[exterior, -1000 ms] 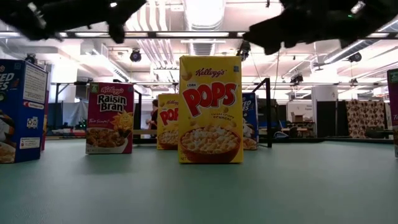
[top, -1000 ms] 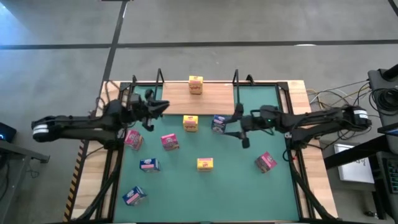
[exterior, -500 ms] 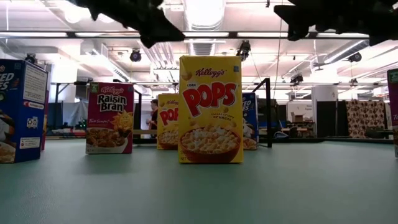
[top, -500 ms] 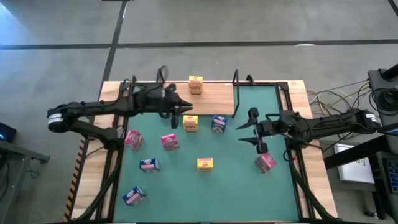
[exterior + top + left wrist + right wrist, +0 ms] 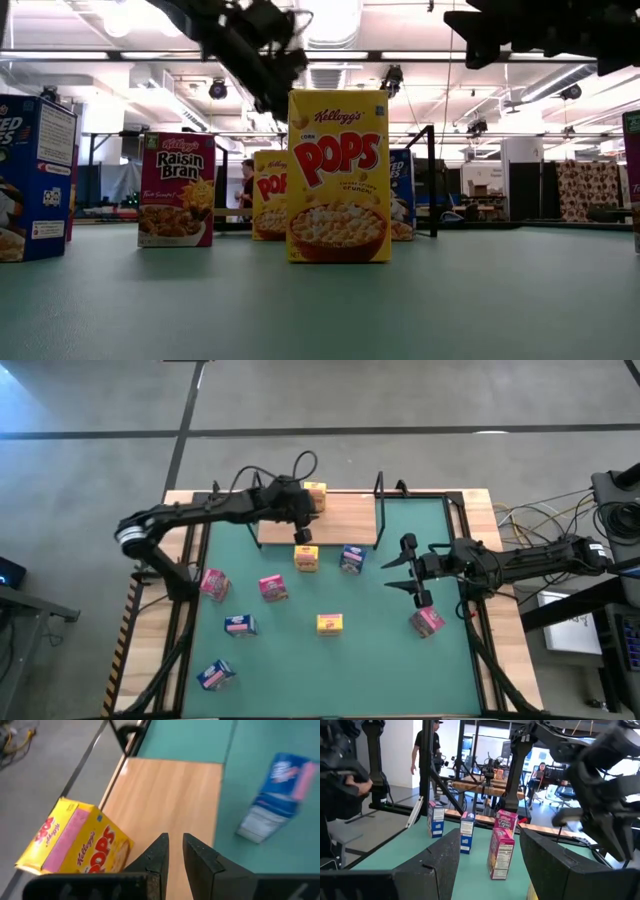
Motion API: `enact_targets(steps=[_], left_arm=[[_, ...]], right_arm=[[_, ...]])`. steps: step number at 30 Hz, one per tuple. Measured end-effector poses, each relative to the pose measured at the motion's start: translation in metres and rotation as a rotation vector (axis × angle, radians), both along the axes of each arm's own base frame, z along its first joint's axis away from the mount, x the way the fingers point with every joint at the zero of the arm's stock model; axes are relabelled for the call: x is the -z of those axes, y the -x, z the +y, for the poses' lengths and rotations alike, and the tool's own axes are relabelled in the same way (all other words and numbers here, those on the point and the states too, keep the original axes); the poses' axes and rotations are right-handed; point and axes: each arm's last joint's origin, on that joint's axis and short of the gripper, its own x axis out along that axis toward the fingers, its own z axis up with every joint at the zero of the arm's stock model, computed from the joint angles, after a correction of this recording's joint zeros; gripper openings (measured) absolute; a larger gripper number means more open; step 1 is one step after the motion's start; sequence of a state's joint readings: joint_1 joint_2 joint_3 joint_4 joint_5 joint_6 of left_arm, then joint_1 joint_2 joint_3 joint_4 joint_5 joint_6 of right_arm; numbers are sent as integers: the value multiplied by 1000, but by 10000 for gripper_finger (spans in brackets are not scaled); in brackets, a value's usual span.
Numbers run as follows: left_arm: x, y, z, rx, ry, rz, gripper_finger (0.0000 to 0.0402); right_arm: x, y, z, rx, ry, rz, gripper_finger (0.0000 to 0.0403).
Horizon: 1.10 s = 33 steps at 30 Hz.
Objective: Stack cereal on shelf
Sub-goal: Put the top right yellow cereal box on the shelf
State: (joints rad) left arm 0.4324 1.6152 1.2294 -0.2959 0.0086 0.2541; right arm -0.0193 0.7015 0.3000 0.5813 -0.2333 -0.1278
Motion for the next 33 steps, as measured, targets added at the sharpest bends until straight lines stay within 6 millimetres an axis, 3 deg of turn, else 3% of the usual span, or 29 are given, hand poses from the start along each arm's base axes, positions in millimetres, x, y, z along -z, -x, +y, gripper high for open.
enact_targets(steps=[6,12,25,33], left_arm=[[22,-18,22,-35,22,54,37],[35,-27,36,-140,-89,165,37],[43,-28,55,-214,-123,147,37],[47,-28,56,-217,-117,156,37]], right_arm=[[0,0,0,0,2,0,194],[0,0,0,0,2,1,194],[2,-2,-2,57,10,14,194],[2,-2,-2,57,13,13,194]])
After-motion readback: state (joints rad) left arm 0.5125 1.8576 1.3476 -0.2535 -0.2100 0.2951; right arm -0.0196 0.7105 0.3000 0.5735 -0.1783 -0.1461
